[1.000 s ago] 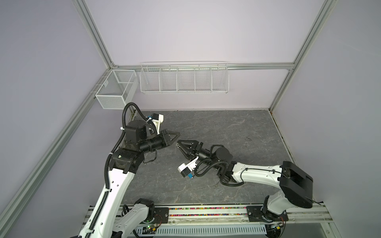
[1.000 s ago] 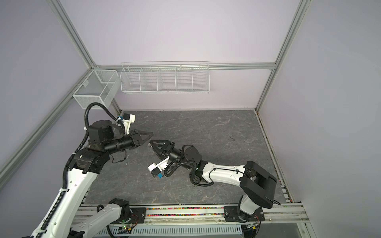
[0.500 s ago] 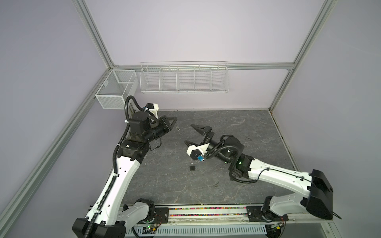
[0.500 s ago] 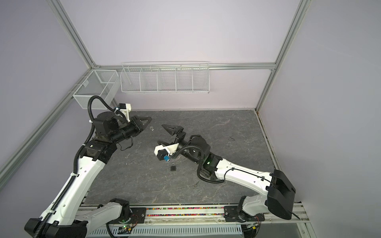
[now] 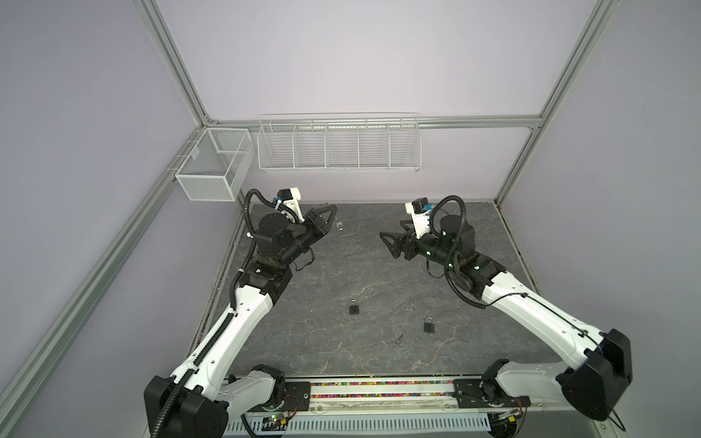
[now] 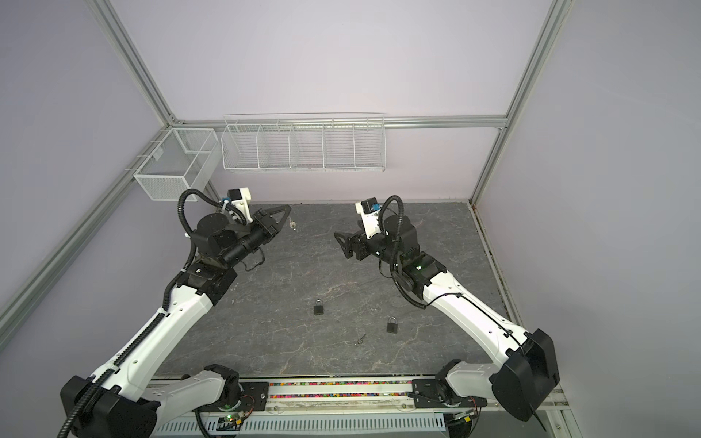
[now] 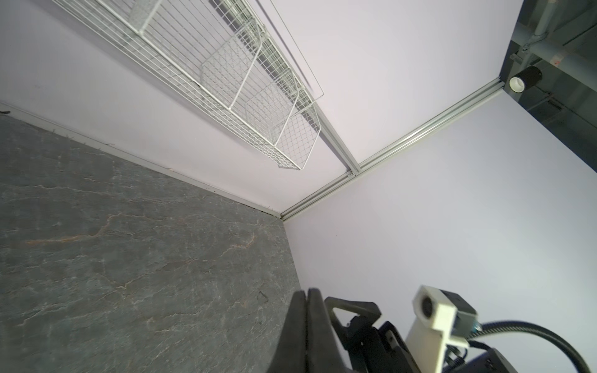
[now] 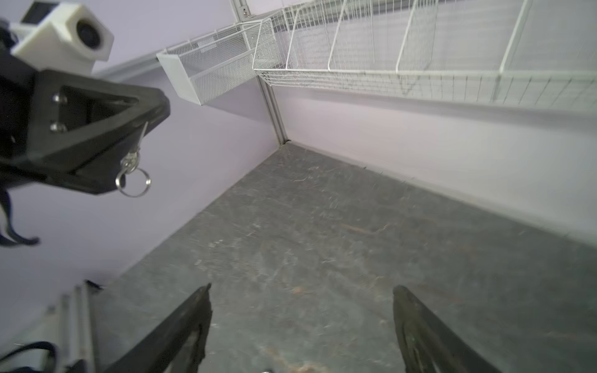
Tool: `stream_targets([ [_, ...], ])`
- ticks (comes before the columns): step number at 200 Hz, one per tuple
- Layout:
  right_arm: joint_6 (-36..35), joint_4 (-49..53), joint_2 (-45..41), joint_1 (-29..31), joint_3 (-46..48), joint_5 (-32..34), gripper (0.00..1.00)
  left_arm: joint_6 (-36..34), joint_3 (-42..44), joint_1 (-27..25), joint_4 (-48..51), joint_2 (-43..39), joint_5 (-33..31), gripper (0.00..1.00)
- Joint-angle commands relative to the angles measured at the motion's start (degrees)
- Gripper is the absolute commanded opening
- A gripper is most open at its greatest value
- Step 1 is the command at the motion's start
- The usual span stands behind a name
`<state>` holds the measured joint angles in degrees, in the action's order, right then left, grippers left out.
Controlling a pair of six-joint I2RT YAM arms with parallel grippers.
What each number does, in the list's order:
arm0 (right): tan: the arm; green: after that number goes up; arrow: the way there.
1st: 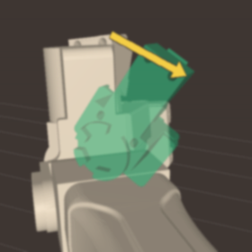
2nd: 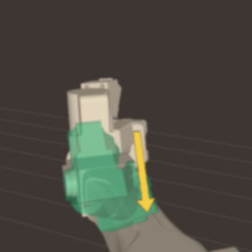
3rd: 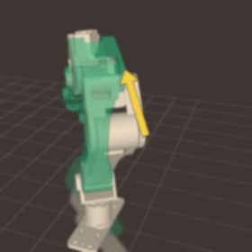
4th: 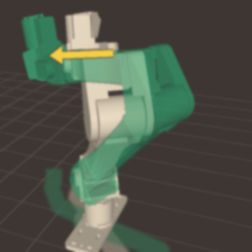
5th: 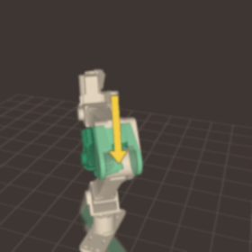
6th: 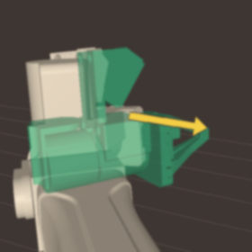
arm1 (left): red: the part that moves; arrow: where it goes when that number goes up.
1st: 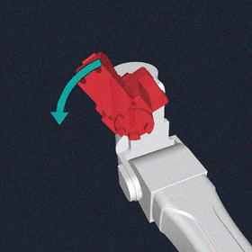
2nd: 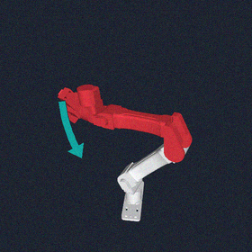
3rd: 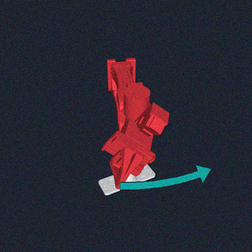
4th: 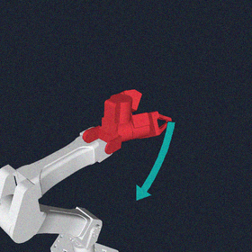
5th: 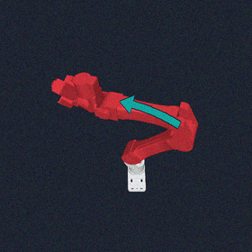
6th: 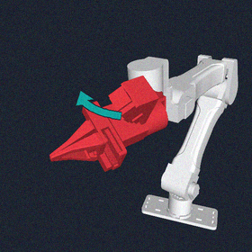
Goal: Unlock with the key
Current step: 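Raise both grippers together, right gripper holding the key near the left gripper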
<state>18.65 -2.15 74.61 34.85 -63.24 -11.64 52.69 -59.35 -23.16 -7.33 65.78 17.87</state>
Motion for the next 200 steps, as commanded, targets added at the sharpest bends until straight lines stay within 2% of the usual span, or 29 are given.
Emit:
stream_targets([
  [1,26.30,-5.78,1.13,-1.13,2.26,-16.86,0.94,4.26,2.21,-1.59,-8.21,1.25,-2.37,0.00],
  [16,34.07,-12.30,1.98,-0.58,3.33,-20.46,0.98,4.61,1.29,-3.34,-5.34,1.62,-3.92,0.00],
  [30,38.25,-15.64,2.64,0.15,2.97,-21.72,0.99,3.26,1.39,-5.30,-5.10,1.42,-6.25,0.00],
  [53,38.79,-15.84,3.65,2.67,0.59,-20.98,0.99,4.48,2.63,-6.17,-6.87,1.67,-7.33,0.00],
  [70,38.99,-15.31,5.61,3.11,-1.65,-20.81,0.94,5.05,3.23,-6.78,-8.36,2.07,-7.48,0.00],
  [93,41.02,-20.15,7.95,3.14,-2.45,-21.38,0.90,5.16,3.43,-7.17,-9.18,2.26,-7.01,0.00],
  [112,42.48,-22.18,10.20,3.24,-3.75,-21.70,0.81,4.91,3.45,-7.25,-8.81,1.74,-7.20,0.00],
  [139,43.39,-24.52,12.92,3.87,-5.68,-23.32,0.74,4.27,3.03,-7.26,-8.00,1.41,-7.06,0.00],
  [200,42.87,-25.35,13.90,4.81,-6.67,-23.61,0.61,3.86,2.97,-7.26,-7.86,1.32,-6.50,0.00],
])
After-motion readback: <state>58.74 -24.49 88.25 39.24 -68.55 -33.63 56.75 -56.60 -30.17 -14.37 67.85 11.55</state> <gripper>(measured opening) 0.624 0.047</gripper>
